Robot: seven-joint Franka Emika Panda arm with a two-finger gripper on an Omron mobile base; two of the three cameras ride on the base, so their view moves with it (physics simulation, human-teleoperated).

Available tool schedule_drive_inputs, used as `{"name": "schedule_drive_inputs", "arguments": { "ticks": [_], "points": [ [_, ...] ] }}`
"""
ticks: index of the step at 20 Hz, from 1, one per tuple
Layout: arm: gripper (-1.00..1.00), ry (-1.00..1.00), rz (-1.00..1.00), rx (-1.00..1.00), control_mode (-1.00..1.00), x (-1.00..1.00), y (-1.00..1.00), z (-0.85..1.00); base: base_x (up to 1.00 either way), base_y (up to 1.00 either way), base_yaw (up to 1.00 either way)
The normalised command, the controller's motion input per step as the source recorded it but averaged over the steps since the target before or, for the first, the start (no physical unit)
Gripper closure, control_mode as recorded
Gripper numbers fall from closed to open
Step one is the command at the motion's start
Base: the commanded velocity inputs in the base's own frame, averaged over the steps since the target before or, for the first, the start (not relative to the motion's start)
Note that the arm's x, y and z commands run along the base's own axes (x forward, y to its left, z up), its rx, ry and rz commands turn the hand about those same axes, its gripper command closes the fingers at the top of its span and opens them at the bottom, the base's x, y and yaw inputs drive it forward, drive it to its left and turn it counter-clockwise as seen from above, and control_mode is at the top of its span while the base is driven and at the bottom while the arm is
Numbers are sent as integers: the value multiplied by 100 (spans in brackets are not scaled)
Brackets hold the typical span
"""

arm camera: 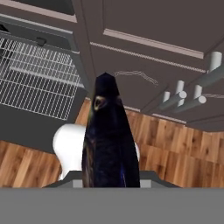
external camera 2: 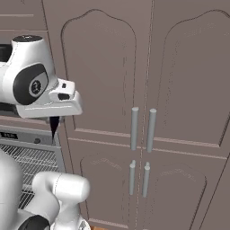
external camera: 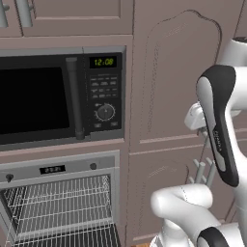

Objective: Take the fish from the oven and place it on the plate on the counter.

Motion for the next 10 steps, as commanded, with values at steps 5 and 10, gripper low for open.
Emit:
{"name": "schedule_drive_inputs", "arguments": {
  "ticks": [5,10],
  "points": [
    [100,0,-2,0,-100,2,-8,-1,0,0,0],
    [100,0,-1,0,-100,0,-7,0,0,0,0]
  ]
}}
